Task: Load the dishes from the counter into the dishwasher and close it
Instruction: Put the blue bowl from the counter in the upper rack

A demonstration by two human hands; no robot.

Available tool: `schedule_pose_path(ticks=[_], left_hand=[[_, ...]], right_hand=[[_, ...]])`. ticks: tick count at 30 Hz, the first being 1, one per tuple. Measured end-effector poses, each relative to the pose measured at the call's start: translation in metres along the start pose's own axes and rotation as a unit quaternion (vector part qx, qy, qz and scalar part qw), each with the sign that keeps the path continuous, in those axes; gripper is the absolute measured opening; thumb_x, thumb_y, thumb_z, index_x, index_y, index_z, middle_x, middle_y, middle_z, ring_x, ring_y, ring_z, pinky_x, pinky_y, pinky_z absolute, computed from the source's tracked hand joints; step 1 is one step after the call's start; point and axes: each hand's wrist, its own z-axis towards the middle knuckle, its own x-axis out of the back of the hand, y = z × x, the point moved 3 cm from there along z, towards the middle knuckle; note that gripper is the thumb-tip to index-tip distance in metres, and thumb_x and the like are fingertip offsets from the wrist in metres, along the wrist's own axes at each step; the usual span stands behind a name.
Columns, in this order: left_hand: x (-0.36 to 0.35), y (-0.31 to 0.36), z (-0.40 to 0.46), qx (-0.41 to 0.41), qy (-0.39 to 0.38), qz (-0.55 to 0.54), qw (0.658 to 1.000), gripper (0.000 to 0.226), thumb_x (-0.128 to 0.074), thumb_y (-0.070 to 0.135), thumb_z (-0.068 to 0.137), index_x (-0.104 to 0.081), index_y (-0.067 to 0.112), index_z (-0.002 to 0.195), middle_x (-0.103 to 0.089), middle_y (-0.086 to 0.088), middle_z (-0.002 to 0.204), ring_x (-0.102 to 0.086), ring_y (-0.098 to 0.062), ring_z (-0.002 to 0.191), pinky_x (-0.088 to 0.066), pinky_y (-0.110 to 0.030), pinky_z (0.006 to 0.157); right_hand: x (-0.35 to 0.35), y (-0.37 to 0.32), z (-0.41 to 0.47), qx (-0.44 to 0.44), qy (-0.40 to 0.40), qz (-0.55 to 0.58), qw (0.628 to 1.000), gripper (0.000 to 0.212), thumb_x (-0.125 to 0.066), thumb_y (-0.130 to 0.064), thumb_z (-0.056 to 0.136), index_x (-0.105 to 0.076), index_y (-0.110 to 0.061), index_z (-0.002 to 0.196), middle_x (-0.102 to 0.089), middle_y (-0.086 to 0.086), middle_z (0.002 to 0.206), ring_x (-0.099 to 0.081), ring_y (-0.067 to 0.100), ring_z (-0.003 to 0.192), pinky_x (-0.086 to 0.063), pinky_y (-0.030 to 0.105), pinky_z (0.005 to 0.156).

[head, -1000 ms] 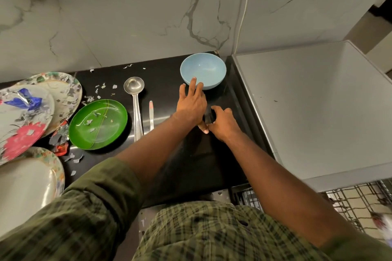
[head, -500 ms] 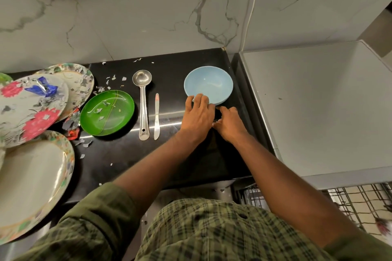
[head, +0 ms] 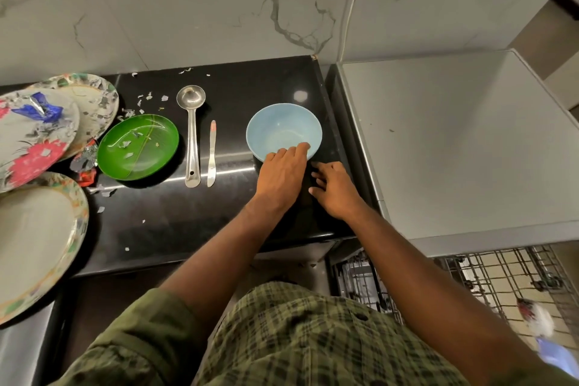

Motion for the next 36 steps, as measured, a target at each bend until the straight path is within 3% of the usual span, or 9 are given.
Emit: schedule_pose_path(ticks=[7, 9, 11, 13, 15, 17, 22, 28, 36], left_hand=[[0.024, 0.008, -0.009, 0.038, 0.093, -0.102, 0.990, 0.040, -0.063, 0.001, 0.093, -0.060, 0.013, 0.132, -0.068, -0.007, 0.121, -0.064, -0.027, 0.109, -0.054, -0.044, 0.093], [0.036, 0.009, -0.013, 0.070, 0.130, -0.205, 0.967, 0.033, -0.060, 0.008, 0.099, -0.058, 0.012, 0.132, -0.065, -0.006, 0.126, -0.062, -0.023, 0.114, -0.056, -0.039, 0.093], [0.046, 0.009, -0.017, 0.111, 0.144, -0.302, 0.936, 0.030, -0.059, 0.015, 0.102, -0.056, 0.014, 0.132, -0.063, 0.000, 0.128, -0.060, -0.015, 0.114, -0.057, -0.031, 0.090], [0.055, 0.012, -0.023, 0.142, 0.143, -0.397, 0.895, 0.028, -0.060, 0.018, 0.103, -0.056, 0.016, 0.131, -0.063, 0.006, 0.127, -0.061, -0.010, 0.113, -0.059, -0.025, 0.086], [0.060, 0.015, -0.028, 0.163, 0.131, -0.499, 0.841, 0.028, -0.062, 0.019, 0.104, -0.055, 0.017, 0.131, -0.064, 0.007, 0.128, -0.063, -0.010, 0.116, -0.060, -0.025, 0.085], [0.062, 0.018, -0.033, 0.169, 0.113, -0.582, 0.787, 0.030, -0.063, 0.021, 0.104, -0.055, 0.018, 0.133, -0.066, 0.003, 0.129, -0.065, -0.014, 0.119, -0.061, -0.030, 0.088], [0.059, 0.033, -0.038, 0.148, 0.056, -0.682, 0.714, 0.035, -0.062, 0.022, 0.103, -0.056, 0.016, 0.137, -0.071, -0.002, 0.128, -0.066, -0.022, 0.123, -0.060, -0.040, 0.096], [0.048, 0.062, -0.039, 0.100, -0.002, -0.662, 0.743, 0.037, -0.062, 0.026, 0.104, -0.054, 0.020, 0.140, -0.071, 0.000, 0.130, -0.065, -0.021, 0.126, -0.059, -0.044, 0.099], [0.032, 0.088, -0.029, 0.047, 0.001, -0.552, 0.833, 0.047, -0.060, 0.020, 0.104, -0.049, 0.028, 0.149, -0.063, 0.004, 0.136, -0.062, -0.015, 0.125, -0.058, -0.035, 0.101]], right_hand=[[0.003, 0.005, -0.004, -0.004, 0.001, 0.045, 0.999, 0.064, -0.072, -0.005, 0.096, -0.046, -0.011, 0.154, -0.039, 0.006, 0.151, -0.054, 0.013, 0.135, -0.045, 0.035, 0.118], [0.004, 0.006, -0.006, -0.007, 0.004, 0.064, 0.998, 0.061, -0.073, -0.008, 0.096, -0.050, -0.012, 0.152, -0.045, 0.005, 0.150, -0.056, 0.011, 0.133, -0.048, 0.029, 0.114], [0.005, 0.007, -0.007, -0.019, 0.015, 0.080, 0.997, 0.053, -0.073, -0.015, 0.098, -0.054, -0.015, 0.148, -0.057, 0.002, 0.143, -0.059, 0.006, 0.126, -0.050, 0.017, 0.099], [0.007, 0.010, -0.010, -0.050, 0.030, 0.131, 0.990, 0.043, -0.067, -0.027, 0.102, -0.059, -0.019, 0.144, -0.064, -0.001, 0.136, -0.062, 0.008, 0.123, -0.049, 0.018, 0.098], [0.008, 0.014, -0.015, -0.111, 0.044, 0.296, 0.948, 0.037, -0.060, -0.035, 0.106, -0.063, -0.017, 0.138, -0.068, 0.005, 0.134, -0.066, 0.015, 0.122, -0.052, 0.032, 0.107], [0.012, 0.017, -0.023, -0.153, 0.050, 0.464, 0.871, 0.044, -0.055, -0.044, 0.107, -0.064, -0.011, 0.134, -0.071, 0.013, 0.128, -0.070, 0.024, 0.120, -0.054, 0.040, 0.107], [0.025, 0.020, -0.043, -0.126, 0.016, 0.601, 0.789, 0.072, -0.044, -0.073, 0.098, -0.057, -0.018, 0.143, -0.068, 0.016, 0.137, -0.066, 0.034, 0.127, -0.052, 0.049, 0.109], [0.042, 0.033, -0.064, -0.124, 0.070, 0.619, 0.773, 0.075, -0.048, -0.072, 0.097, -0.053, -0.018, 0.148, -0.064, 0.020, 0.140, -0.065, 0.039, 0.127, -0.054, 0.054, 0.105], [0.060, 0.067, -0.087, -0.146, 0.143, 0.592, 0.779, 0.068, -0.055, -0.067, 0.096, -0.057, -0.019, 0.144, -0.070, 0.015, 0.134, -0.068, 0.034, 0.123, -0.059, 0.051, 0.097]])
